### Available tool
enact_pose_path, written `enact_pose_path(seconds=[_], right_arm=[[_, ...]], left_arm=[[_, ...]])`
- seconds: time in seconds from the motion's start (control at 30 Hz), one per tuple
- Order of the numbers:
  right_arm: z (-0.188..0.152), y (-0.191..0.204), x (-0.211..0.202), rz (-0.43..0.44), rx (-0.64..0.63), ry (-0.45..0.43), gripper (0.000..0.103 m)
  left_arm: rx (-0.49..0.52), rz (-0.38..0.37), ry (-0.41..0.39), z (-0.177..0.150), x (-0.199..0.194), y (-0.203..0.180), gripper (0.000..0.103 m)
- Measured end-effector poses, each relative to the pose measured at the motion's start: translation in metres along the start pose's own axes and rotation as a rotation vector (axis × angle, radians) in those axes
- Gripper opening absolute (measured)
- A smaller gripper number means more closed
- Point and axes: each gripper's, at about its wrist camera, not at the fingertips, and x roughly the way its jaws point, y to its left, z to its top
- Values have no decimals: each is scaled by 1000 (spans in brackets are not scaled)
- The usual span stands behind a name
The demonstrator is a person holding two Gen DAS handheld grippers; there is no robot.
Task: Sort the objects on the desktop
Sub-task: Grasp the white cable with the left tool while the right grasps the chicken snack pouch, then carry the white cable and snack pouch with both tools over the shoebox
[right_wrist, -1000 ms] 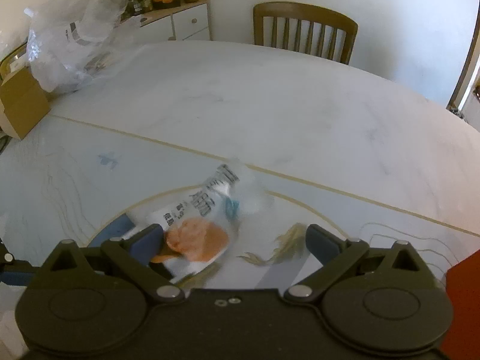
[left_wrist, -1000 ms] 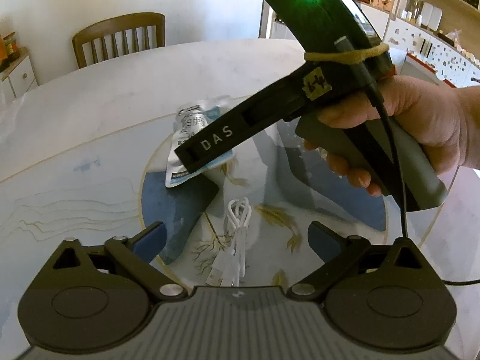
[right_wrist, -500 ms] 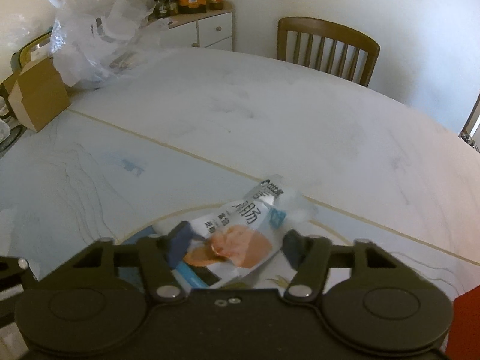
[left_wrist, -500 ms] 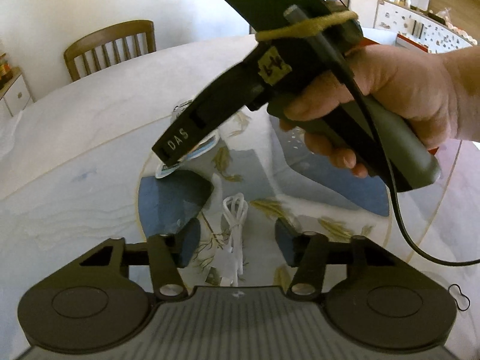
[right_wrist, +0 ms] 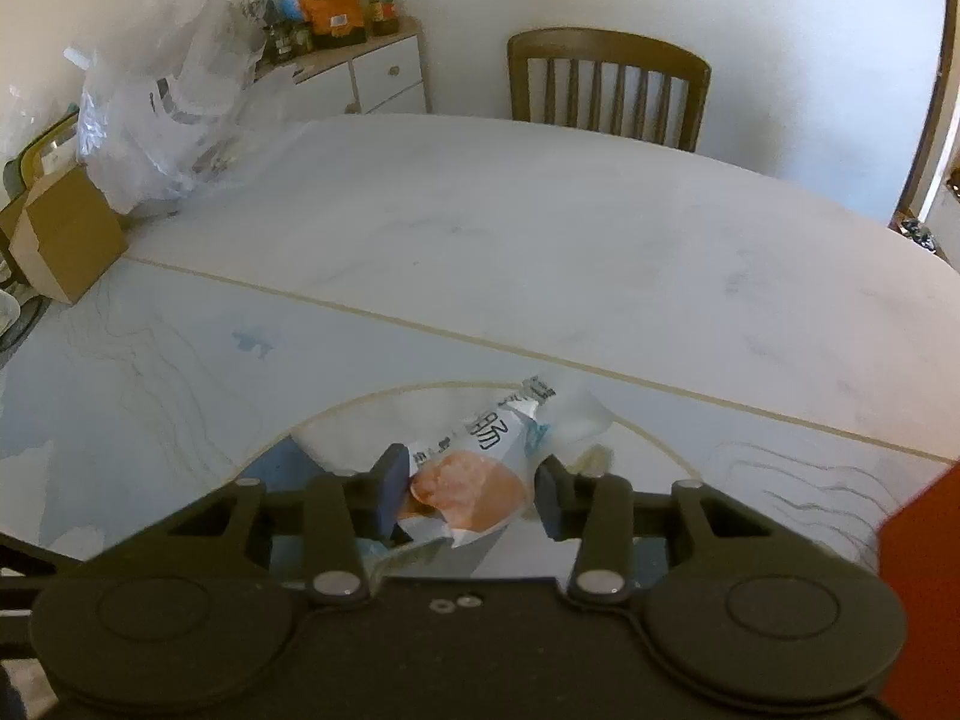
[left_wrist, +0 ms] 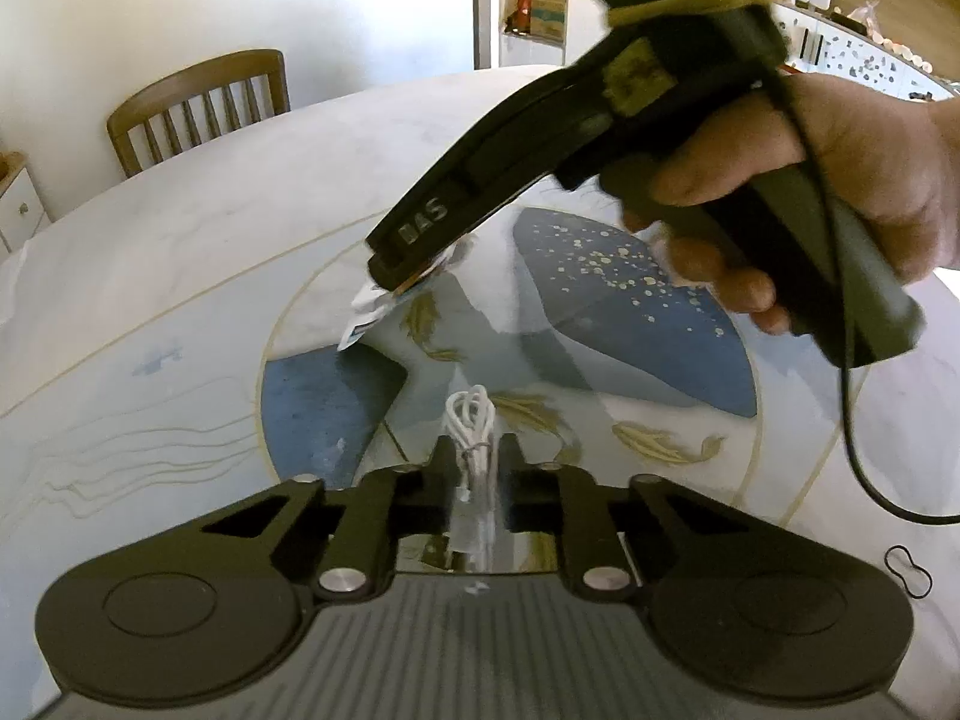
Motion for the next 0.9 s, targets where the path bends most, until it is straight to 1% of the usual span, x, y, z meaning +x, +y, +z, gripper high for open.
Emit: enact_pose_path(seconds=[0.07, 0.27, 0.37, 0.7, 0.9], right_arm=[[-3, -2, -9, -6, 13, -10, 42], [-17, -13, -42, -14, 82, -43, 42], [-23, -17, -59, -19, 114, -63, 42], [-45, -29, -121, -24, 195, -112, 42], [-57, -36, -161, -28, 226, -154, 42]], left_arm=[[-8, 2, -1, 0, 0, -1, 10], [-93, -9, 9, 2, -3, 9, 10], [-128, -4, 1, 3, -10, 13, 9], [-146, -6, -49, 14, -44, 3, 8], [-142, -17, -105, 23, -66, -13, 8]])
